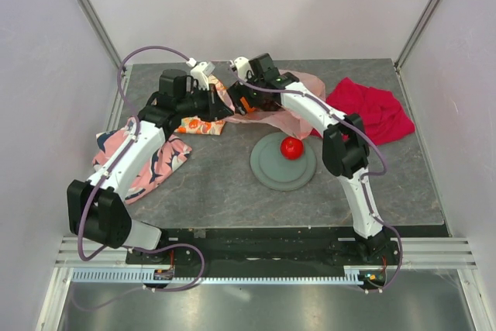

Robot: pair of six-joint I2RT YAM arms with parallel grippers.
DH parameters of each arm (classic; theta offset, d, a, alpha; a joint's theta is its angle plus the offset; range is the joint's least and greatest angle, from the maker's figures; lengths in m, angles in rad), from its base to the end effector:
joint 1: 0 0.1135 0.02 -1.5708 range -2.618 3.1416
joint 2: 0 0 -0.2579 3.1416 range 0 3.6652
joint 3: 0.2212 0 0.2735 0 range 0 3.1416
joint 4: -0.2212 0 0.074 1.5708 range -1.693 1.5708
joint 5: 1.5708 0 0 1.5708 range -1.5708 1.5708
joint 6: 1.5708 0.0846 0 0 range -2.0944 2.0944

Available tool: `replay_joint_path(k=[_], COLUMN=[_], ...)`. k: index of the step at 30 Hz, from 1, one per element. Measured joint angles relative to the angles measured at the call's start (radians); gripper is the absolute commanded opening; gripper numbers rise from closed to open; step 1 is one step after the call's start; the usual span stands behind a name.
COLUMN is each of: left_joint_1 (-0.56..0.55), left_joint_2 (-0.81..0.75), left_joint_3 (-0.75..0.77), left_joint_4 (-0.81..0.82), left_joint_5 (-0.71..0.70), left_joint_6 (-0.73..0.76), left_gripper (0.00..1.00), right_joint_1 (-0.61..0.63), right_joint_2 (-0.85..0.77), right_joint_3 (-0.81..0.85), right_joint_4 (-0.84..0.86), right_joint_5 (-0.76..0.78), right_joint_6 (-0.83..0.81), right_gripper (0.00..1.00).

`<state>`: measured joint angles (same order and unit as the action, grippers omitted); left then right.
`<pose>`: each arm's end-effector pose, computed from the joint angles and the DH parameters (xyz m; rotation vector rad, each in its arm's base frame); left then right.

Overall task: Take the fake fruits out of the plastic bag
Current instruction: Take out the fake fruit from the plastic bag.

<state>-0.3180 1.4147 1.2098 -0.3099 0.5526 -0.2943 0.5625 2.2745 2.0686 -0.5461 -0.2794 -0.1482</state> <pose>0.3475 -0.1611 0.3008 0.3741 2.1068 -0.9419 0.4729 0.3257 0.2082 -0.9489 2.1463 0.5314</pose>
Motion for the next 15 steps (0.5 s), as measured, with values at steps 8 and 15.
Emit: replay_joint_path(k=[8,15], left_joint_1=[0.037,0.042], left_joint_2=[0.0,0.005], left_joint_3=[-0.005,-0.013], left_joint_4=[0.006,0.006], left_joint_5=[0.083,0.108], left_joint_6=[-0.039,-0.051], left_gripper=[0.02,0.02], right_joint_1=[0.066,0.067], right_joint_2=[0.111,0.191], right_joint_3=[0.096,0.202], right_joint_4=[0.0,-0.048], right_joint_5=[0.142,0.231], right_joint_6=[-0.03,-0.06], right_gripper=[0.96,0.97])
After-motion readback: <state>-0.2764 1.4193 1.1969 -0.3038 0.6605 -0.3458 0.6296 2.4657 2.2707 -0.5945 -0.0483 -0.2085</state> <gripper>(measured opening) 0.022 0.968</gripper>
